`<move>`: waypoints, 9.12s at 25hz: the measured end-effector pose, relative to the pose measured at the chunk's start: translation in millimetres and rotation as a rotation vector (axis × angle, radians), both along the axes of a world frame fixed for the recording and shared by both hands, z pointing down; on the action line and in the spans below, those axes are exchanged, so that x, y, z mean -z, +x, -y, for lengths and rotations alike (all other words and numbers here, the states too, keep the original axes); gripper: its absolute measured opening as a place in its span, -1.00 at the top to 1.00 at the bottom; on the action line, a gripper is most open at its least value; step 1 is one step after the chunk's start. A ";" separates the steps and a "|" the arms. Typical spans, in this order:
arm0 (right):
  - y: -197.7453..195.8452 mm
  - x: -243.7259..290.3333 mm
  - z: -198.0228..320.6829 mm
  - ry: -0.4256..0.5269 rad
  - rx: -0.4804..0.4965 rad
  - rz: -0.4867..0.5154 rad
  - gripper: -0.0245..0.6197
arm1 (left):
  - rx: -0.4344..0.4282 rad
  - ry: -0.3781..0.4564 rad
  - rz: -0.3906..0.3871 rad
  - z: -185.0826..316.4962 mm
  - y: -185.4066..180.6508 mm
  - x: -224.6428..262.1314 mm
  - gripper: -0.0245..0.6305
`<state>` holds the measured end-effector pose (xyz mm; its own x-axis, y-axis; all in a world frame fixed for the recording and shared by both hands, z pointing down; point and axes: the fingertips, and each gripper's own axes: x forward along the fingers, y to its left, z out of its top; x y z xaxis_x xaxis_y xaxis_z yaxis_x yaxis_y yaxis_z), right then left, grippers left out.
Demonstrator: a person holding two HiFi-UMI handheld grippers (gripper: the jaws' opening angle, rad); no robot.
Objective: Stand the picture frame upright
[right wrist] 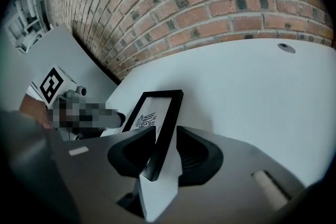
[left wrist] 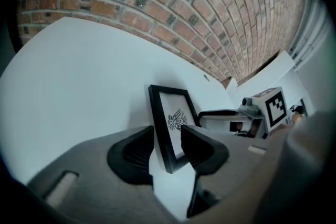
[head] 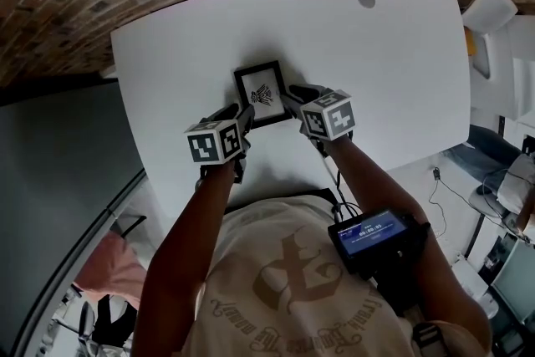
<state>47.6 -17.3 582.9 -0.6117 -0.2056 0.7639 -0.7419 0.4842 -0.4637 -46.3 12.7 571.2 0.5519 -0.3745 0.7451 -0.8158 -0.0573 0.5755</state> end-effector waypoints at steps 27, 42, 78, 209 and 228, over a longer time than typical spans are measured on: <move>-8.5 -11.4 -1.5 -0.049 0.056 -0.099 0.58 | 0.021 -0.109 0.035 6.1 3.8 -18.6 0.64; -13.1 5.1 -1.2 0.116 0.054 -0.046 0.60 | 0.012 -0.067 0.040 -0.8 3.1 -11.2 0.65; -44.8 65.0 138.9 0.447 0.066 0.108 0.61 | 0.015 0.260 0.125 148.0 -32.9 35.1 0.68; -74.5 0.9 199.8 0.186 0.001 -0.047 0.56 | -0.059 0.094 0.195 208.4 -60.1 -14.0 0.63; -76.6 68.8 216.3 0.692 0.050 0.029 0.58 | 0.003 0.479 0.332 231.4 -63.7 45.9 0.64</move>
<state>-29.0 -233.6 514.1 -0.6511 -0.6107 0.4507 -0.7030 0.7091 -0.0548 -110.0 -218.7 525.3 0.3166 -0.7134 0.6252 -0.9485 -0.2458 0.1998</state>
